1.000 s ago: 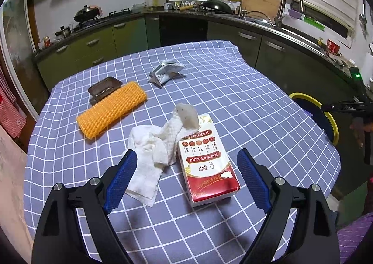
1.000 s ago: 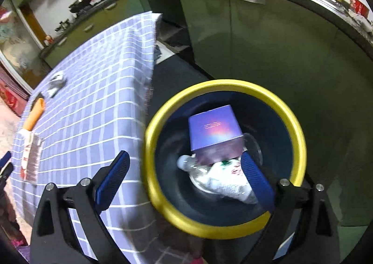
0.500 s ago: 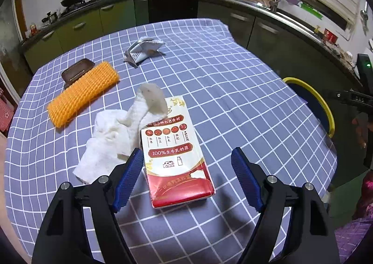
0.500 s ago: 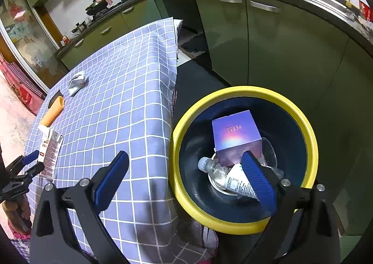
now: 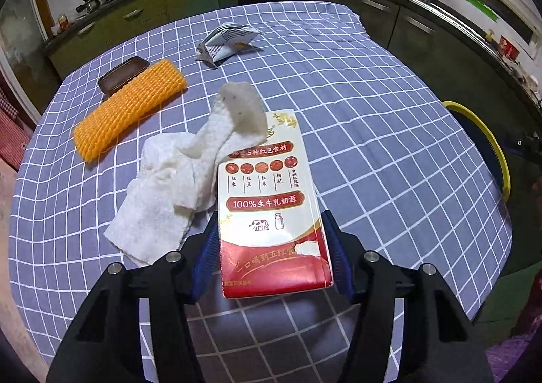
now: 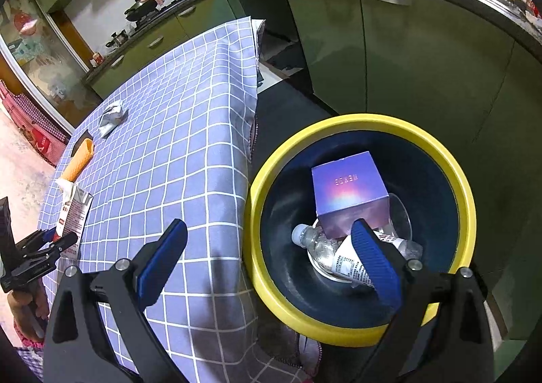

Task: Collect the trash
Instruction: 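Grasp the red-and-white milk carton with the left gripper and lift it, then carry the milk carton over the bin and release it with the left gripper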

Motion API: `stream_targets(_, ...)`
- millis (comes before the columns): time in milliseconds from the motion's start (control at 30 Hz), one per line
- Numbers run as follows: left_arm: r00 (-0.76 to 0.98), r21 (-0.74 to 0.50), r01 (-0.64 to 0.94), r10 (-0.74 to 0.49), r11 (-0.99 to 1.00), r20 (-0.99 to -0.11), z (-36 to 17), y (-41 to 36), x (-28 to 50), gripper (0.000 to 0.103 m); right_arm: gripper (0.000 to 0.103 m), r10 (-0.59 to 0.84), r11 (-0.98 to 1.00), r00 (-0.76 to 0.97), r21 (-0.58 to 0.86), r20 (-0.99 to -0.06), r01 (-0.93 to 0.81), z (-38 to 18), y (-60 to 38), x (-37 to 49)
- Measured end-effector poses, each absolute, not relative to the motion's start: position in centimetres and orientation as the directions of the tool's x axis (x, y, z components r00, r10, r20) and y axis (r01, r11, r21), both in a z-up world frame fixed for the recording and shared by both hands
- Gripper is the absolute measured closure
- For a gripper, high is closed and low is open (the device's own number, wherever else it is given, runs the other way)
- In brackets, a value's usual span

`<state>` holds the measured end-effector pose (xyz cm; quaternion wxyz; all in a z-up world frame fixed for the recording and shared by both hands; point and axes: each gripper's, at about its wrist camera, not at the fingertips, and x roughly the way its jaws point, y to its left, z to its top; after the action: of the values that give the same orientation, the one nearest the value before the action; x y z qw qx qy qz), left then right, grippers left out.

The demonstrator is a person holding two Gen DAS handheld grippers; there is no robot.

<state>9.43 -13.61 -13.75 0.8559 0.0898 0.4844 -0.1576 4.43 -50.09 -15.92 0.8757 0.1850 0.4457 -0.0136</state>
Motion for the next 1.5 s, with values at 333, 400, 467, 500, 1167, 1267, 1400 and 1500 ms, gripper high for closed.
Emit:
stream_targets(333, 0.453, -0.046, 0.404, -0.244, 0.914, -0.858, -13.9, -13.6, 9.1, 0.049, 0.011, 0.146, 0.929, 0.602, 0.318, -0.785, 0.189, -16.1, -50.1, 4.3)
stream_targets(400, 0.453, -0.043, 0.434, -0.260, 0.900, -0.853, -13.6, -13.8, 8.4, 0.050, 0.011, 0.150, 0.927, 0.602, 0.323, -0.784, 0.189, -16.1, -50.1, 4.3)
stream_targets(467, 0.448, -0.048, 0.465, -0.282, 0.884, -0.849, -13.2, -14.0, 7.6, 0.051, 0.011, 0.151, 0.927, 0.601, 0.324, -0.785, 0.190, -16.2, -50.0, 4.4)
stream_targets(500, 0.442, -0.061, 0.476, -0.298, 0.877, -0.846, -13.0, -14.1, 7.4, 0.051, 0.011, 0.152, 0.927, 0.601, 0.324, -0.784, 0.189, -16.3, -49.9, 4.4)
stream_targets(1167, 0.431, -0.036, 0.710, -0.474, 0.703, -0.768, -7.7, -21.9, 5.4, 0.051, 0.011, 0.062, 0.908, 0.643, 0.311, -0.763, 0.281, -14.7, -53.2, 0.0)
stream_targets(1267, 0.397, -0.037, 0.755, -0.502, 0.654, -0.768, -7.5, -25.1, 5.6, 0.051, 0.011, 0.025, 0.896, 0.648, 0.305, -0.761, 0.322, -14.4, -54.8, -1.6)
stream_targets(1400, 0.340, -0.034, 0.819, -0.532, 0.573, -0.776, -7.6, -30.6, 5.6, 0.051, 0.011, -0.014, 0.885, 0.655, 0.295, -0.756, 0.359, -14.0, -56.2, -3.1)
stream_targets(1500, 0.290, -0.044, 0.852, -0.540, 0.522, -0.790, -8.0, -34.7, 5.8, 0.051, 0.011, -0.023, 0.878, 0.665, 0.303, -0.746, 0.371, -13.7, -57.2, -4.0)
